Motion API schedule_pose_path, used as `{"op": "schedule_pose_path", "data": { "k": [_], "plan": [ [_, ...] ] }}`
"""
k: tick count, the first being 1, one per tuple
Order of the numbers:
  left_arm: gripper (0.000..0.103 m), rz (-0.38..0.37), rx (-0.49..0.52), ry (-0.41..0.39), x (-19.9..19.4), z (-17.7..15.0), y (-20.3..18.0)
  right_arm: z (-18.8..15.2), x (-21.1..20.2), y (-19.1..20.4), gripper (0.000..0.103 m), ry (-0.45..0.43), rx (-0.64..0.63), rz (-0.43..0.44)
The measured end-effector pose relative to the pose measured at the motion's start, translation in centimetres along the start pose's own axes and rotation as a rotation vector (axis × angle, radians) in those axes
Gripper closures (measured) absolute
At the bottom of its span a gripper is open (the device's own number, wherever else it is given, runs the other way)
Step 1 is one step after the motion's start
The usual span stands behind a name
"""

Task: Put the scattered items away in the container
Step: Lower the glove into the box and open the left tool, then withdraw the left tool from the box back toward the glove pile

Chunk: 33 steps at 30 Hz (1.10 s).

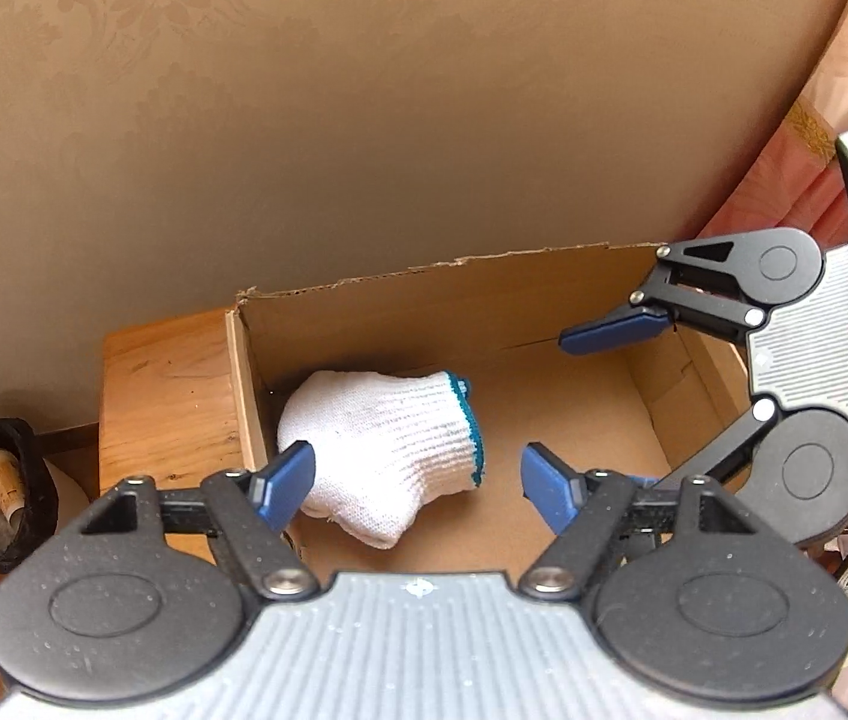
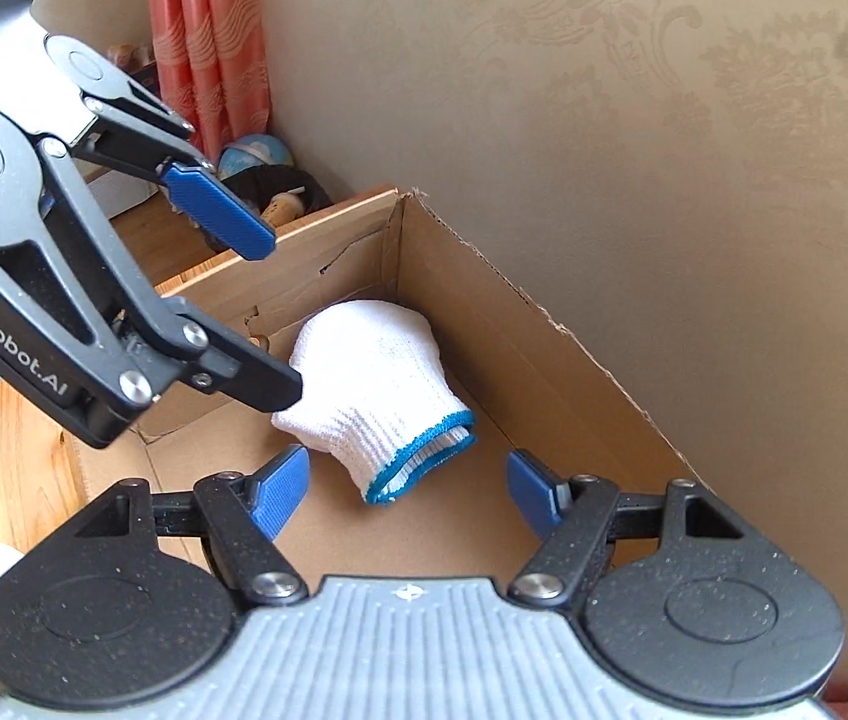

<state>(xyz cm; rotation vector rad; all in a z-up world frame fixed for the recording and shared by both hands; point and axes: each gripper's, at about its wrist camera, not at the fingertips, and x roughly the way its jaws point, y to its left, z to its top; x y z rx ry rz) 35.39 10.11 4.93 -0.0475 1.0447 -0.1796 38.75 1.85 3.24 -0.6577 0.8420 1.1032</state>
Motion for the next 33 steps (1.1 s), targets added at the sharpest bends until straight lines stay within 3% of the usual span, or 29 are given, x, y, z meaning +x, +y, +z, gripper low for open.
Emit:
{"op": "schedule_pose_path", "data": {
  "k": [3,6,18,26,33],
  "plan": [
    [0.027,0.007,0.011,-0.012,-1.6,-1.1,-0.5,-0.7,-1.9,1.1,0.016,-0.019,0.014,-0.041],
    [0.027,0.013,0.033,-0.021,-3.1,-2.4,-1.0,-1.2,-4.4,1.9,0.014,-0.025,0.027,-0.078],
    [0.023,-0.001,0.122,-0.008,-7.6,-10.7,-4.1,-6.5,-10.3,8.9,0.008,-0.026,0.092,-0.05],
    [0.021,-0.017,0.165,-0.003,-8.6,-15.7,-5.5,-10.3,-11.1,14.0,0.008,0.021,0.149,-0.089],
    [0.021,0.007,0.183,0.023,-7.4,-19.1,-5.8,-13.4,-10.0,16.6,0.008,0.05,0.252,-0.05]
  ]
}}
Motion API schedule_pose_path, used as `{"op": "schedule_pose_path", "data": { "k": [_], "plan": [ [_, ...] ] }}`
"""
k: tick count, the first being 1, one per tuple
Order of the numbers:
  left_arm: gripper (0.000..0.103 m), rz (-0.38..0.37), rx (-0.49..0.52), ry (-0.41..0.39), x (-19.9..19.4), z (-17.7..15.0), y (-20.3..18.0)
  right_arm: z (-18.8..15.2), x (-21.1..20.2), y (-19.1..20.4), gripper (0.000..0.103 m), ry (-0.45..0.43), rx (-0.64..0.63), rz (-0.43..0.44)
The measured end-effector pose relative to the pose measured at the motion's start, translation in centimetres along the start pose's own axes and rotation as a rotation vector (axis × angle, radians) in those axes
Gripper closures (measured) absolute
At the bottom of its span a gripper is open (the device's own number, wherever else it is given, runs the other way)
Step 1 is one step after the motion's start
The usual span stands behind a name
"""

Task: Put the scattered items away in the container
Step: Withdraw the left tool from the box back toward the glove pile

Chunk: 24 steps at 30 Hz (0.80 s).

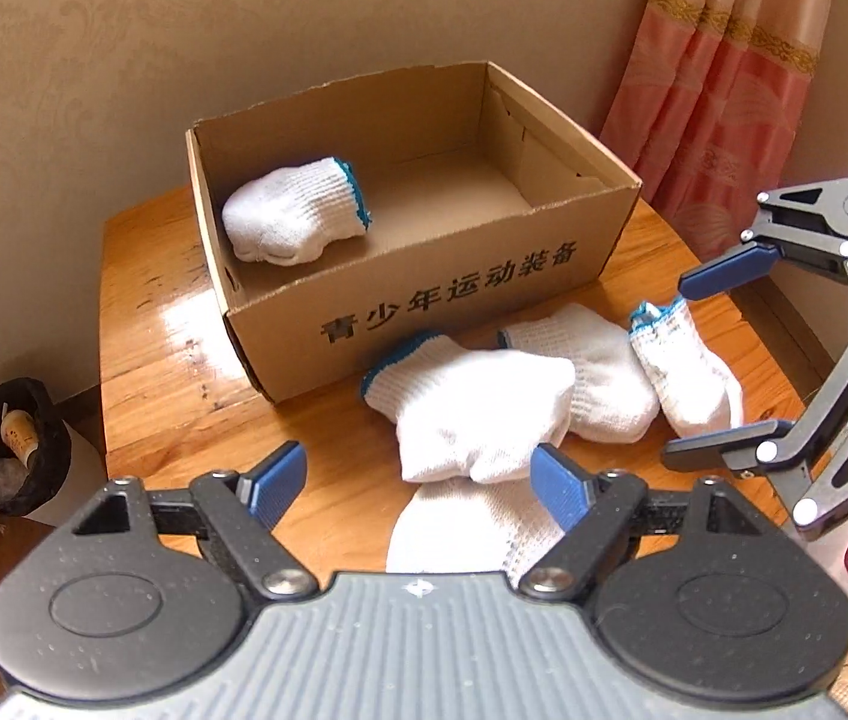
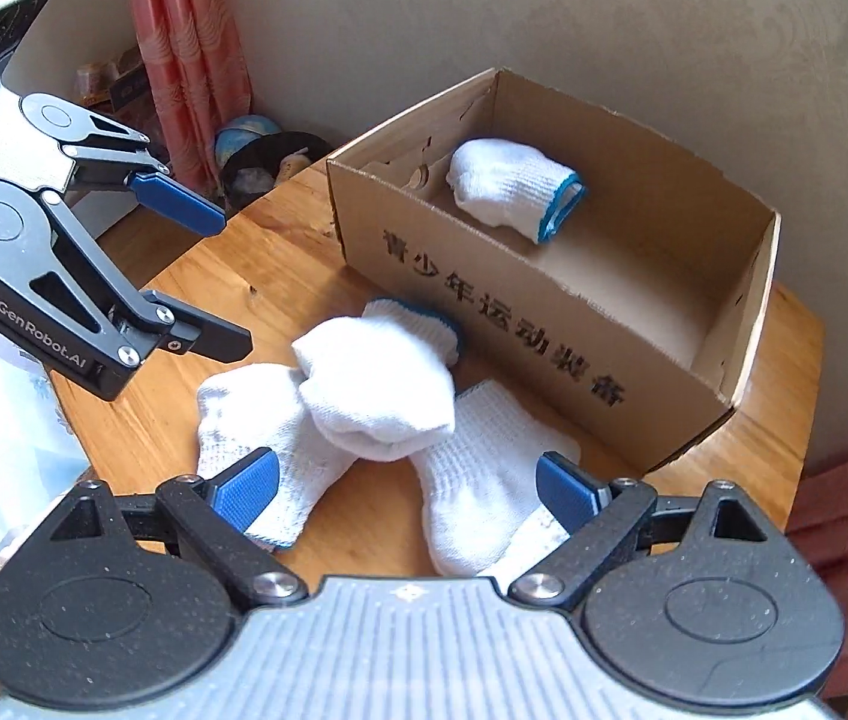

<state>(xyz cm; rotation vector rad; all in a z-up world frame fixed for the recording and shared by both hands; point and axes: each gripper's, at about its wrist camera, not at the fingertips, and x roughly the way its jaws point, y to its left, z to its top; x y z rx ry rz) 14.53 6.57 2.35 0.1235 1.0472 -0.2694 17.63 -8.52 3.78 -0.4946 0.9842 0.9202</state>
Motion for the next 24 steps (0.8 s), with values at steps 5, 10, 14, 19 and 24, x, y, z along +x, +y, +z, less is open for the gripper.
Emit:
{"op": "schedule_pose_path", "data": {
  "k": [5,10,14,19,24],
  "plan": [
    [0.021,0.036,0.016,0.038,2.0,-2.0,-0.3,-1.9,1.9,1.4,0.008,0.029,0.048,0.048],
    [0.021,-0.062,-0.009,0.066,4.0,-3.2,-0.3,-2.8,3.9,2.7,0.008,0.065,0.058,0.093],
    [0.021,-0.083,-0.033,0.087,5.7,-3.6,-0.4,-3.3,5.3,3.3,0.008,0.088,0.063,0.123],
    [0.021,-0.092,-0.057,0.087,7.3,-3.6,-0.3,-3.9,6.5,3.9,0.008,0.08,0.081,0.154],
    [0.021,-0.129,-0.108,0.074,8.3,-3.7,0.4,-4.3,7.5,4.6,0.008,0.066,0.092,0.176]
  ]
}}
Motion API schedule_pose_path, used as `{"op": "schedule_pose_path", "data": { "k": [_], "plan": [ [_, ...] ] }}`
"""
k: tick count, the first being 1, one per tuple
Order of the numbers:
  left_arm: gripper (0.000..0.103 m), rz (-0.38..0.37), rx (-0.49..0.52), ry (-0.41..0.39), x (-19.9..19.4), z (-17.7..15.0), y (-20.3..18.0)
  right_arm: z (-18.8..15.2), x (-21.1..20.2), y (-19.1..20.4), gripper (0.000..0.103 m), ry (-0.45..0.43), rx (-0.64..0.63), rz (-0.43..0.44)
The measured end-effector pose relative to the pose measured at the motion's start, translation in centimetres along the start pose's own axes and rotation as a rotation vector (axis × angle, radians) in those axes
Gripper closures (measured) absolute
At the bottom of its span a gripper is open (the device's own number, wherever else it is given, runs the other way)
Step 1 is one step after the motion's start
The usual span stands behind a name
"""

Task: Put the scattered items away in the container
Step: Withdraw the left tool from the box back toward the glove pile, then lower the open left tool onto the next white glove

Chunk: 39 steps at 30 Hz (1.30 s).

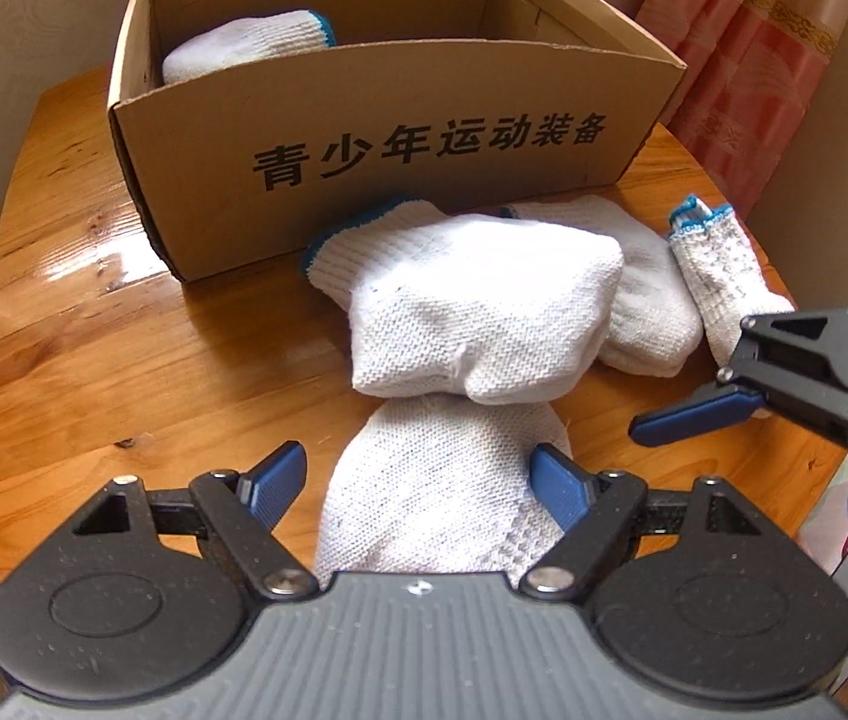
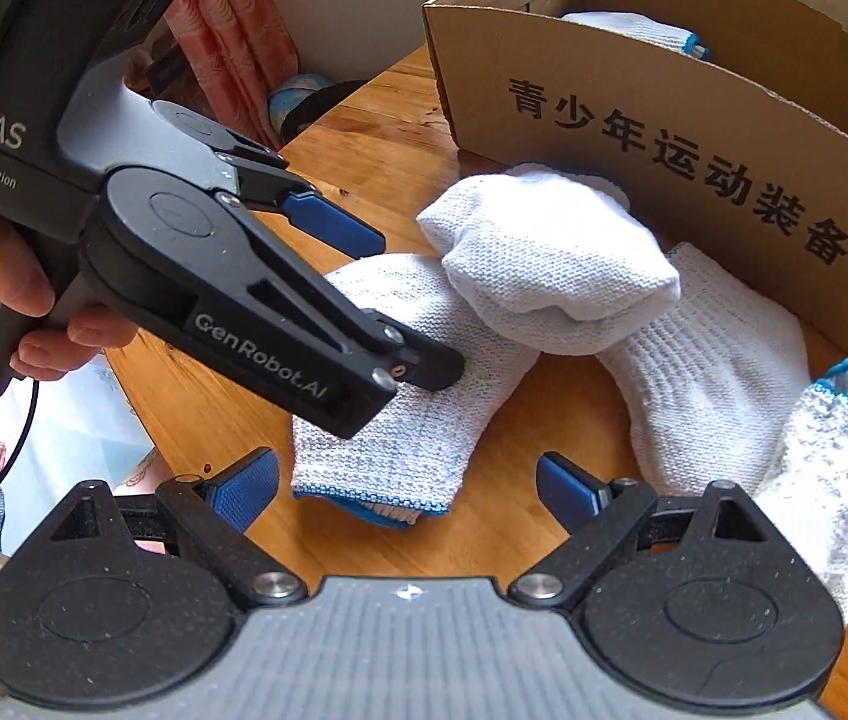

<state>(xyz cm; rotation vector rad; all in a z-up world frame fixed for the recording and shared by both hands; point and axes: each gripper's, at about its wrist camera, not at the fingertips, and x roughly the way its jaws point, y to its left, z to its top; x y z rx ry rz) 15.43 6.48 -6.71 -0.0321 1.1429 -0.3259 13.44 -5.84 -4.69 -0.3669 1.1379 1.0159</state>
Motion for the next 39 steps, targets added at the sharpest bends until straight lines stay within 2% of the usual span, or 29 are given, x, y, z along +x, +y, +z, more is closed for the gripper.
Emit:
{"op": "schedule_pose_path", "data": {
  "k": [8,14,20,22,25,28,29,32,39],
  "plan": [
    [0.022,-0.074,0.016,0.02,-0.4,-1.4,-0.5,-0.5,1.4,1.3,0.008,-0.017,-0.041,-0.064],
    [0.022,-0.155,-0.032,0.047,-1.4,-3.3,0.0,-1.3,0.5,1.1,0.008,-0.024,-0.073,-0.092],
    [0.022,-0.22,-0.041,0.085,-2.0,-4.3,0.1,-2.4,-0.3,1.2,0.007,-0.026,-0.163,-0.103],
    [0.022,-0.202,-0.031,0.062,-2.4,-4.0,0.2,-2.6,-0.6,1.1,0.008,-0.031,-0.184,-0.091],
    [0.022,-0.165,-0.04,0.027,-2.3,-3.0,0.7,-3.0,-0.8,1.2,0.015,-0.058,-0.192,-0.05],
    [0.027,-0.144,-0.05,0.002,-1.8,-2.0,1.1,-3.1,-0.7,1.6,0.018,-0.076,-0.219,-0.061],
    [0.032,-0.143,-0.049,0.0,-1.6,-1.8,1.1,-3.0,-0.5,1.6,0.019,-0.082,-0.222,-0.062],
    [0.036,-0.152,-0.041,0.001,-1.1,-1.6,1.0,-2.7,-0.2,1.2,0.019,-0.087,-0.205,-0.057],
    [0.038,-0.169,-0.054,-0.001,-1.1,-2.0,1.2,-2.4,0.0,1.2,0.026,-0.082,-0.234,-0.052]
  ]
}}
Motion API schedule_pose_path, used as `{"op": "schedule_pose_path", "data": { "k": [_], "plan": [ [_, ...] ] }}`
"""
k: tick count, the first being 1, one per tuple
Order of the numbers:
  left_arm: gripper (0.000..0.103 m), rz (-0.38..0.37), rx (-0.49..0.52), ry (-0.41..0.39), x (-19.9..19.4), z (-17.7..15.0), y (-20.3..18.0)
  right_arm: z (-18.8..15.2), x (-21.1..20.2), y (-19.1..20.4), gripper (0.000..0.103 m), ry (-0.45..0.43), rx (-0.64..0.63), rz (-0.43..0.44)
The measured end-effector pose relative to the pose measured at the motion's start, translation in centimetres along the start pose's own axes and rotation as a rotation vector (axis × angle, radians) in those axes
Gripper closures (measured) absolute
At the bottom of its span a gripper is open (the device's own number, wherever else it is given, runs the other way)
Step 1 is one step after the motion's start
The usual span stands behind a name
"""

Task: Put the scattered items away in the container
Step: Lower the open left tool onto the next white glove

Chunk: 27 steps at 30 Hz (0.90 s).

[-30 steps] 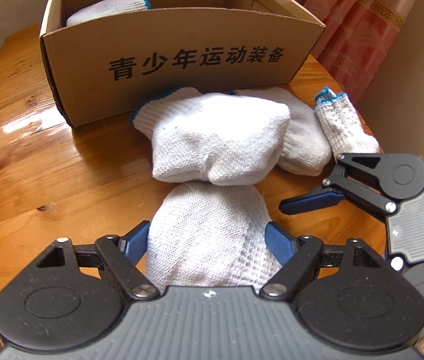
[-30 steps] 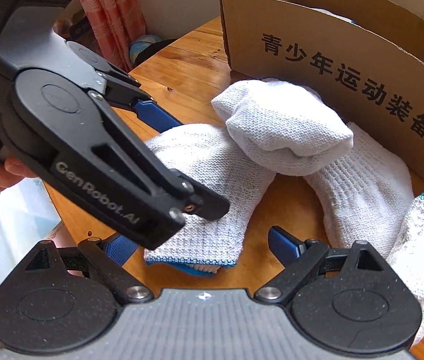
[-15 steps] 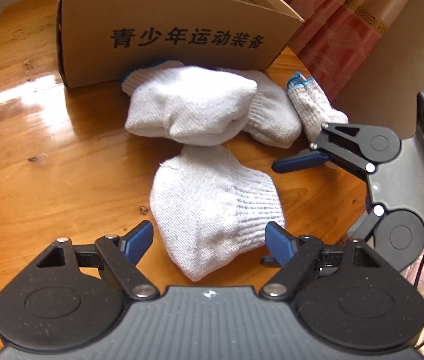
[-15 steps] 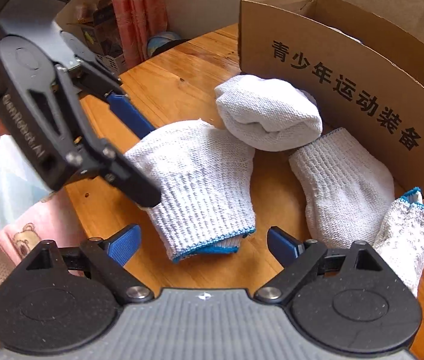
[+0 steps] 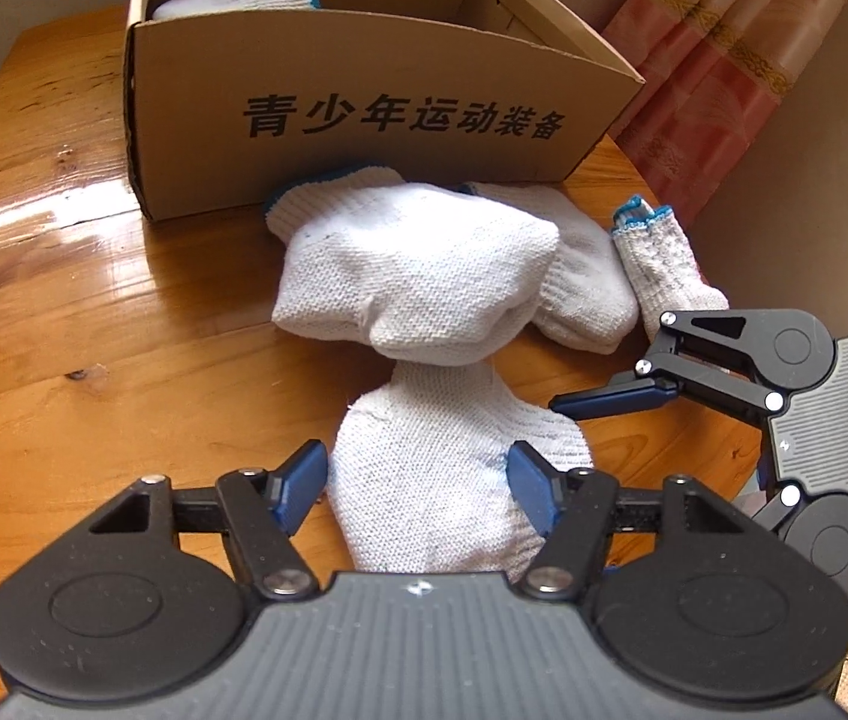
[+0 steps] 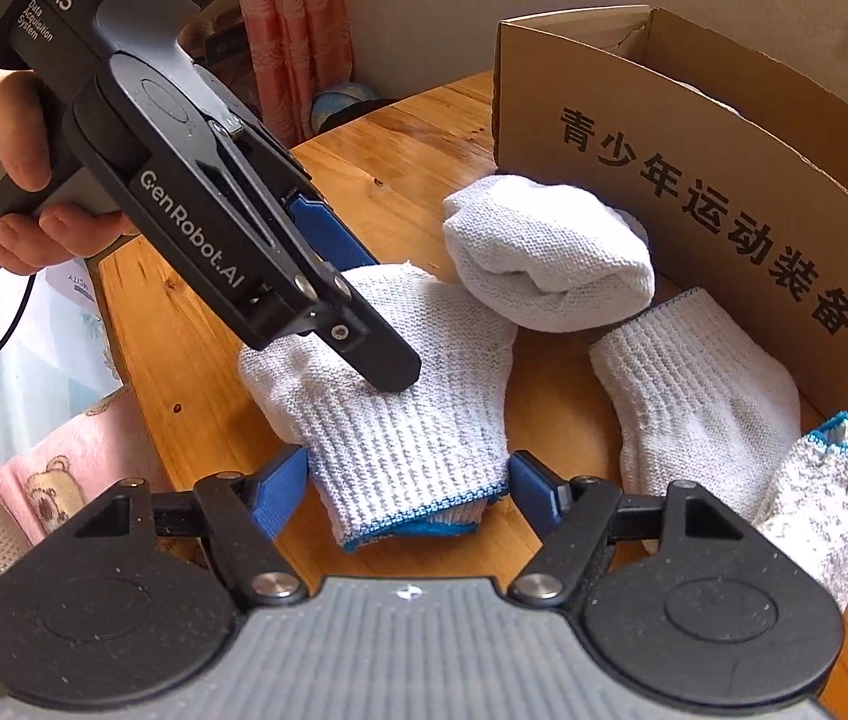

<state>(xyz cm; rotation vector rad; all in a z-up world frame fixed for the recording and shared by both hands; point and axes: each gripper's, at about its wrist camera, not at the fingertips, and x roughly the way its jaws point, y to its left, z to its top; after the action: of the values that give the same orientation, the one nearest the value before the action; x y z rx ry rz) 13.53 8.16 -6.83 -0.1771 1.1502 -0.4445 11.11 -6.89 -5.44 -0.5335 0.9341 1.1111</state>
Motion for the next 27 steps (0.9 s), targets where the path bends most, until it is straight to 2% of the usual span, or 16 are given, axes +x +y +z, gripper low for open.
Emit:
{"op": "schedule_pose_path", "data": {
  "k": [4,22,25,27],
  "plan": [
    [0.038,0.006,0.029,0.003,0.0,0.0,-0.3,-0.1,0.0,-0.2,0.026,-0.001,0.006,0.013],
    [0.037,-0.055,-0.032,0.035,0.4,-0.4,1.0,-2.0,-0.4,-0.7,0.026,-0.007,0.003,0.077],
    [0.035,-0.045,-0.032,0.036,0.3,-0.4,0.9,-2.4,-0.7,-1.2,0.026,-0.008,0.033,0.11],
    [0.035,-0.038,-0.034,0.037,0.3,-0.4,0.8,-2.5,-1.0,-2.1,0.026,0.002,0.111,0.162]
  ]
}}
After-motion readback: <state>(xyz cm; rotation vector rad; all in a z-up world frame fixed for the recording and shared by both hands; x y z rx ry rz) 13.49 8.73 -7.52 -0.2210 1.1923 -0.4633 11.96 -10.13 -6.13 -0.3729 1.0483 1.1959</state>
